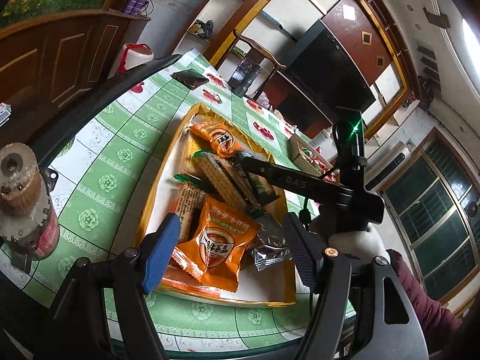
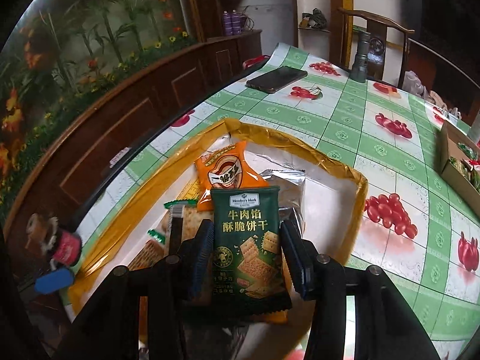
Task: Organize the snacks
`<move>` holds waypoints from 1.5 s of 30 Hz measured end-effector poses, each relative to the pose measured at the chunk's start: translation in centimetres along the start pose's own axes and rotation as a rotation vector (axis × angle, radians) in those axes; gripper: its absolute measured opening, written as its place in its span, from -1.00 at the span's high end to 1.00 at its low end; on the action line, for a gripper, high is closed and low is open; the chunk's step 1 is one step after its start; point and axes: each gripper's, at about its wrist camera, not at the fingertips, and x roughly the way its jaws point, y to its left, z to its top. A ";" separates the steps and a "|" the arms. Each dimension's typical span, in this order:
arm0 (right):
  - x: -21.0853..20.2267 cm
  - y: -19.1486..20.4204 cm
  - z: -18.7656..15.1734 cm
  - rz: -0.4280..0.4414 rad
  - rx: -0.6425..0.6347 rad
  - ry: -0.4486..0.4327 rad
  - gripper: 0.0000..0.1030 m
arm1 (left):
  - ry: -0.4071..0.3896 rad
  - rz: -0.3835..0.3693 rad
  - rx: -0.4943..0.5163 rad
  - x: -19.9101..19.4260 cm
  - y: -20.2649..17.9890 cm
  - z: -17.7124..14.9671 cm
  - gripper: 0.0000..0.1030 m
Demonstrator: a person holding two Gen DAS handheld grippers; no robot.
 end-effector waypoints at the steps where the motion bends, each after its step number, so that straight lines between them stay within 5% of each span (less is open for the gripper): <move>1: 0.0 0.0 -0.1 0.000 0.005 -0.008 0.06 | -0.002 0.001 0.003 -0.1 0.0 0.0 -0.37; 15: -7.5 -0.6 -5.8 -0.001 0.049 -0.171 -0.15 | 0.014 0.016 0.067 0.2 -2.7 -0.6 -0.42; 34: -14.8 -8.3 -15.0 -0.005 0.281 -0.293 -0.35 | 0.039 0.093 0.361 3.2 -16.1 -4.5 -0.42; 43: -16.1 -9.8 -16.9 -0.003 0.296 -0.321 -0.39 | -0.089 0.187 0.514 3.0 -20.7 -6.0 -0.44; 45: -16.3 -9.8 -17.2 -0.005 0.291 -0.326 -0.39 | -0.146 0.228 0.556 2.4 -21.4 -6.3 -0.63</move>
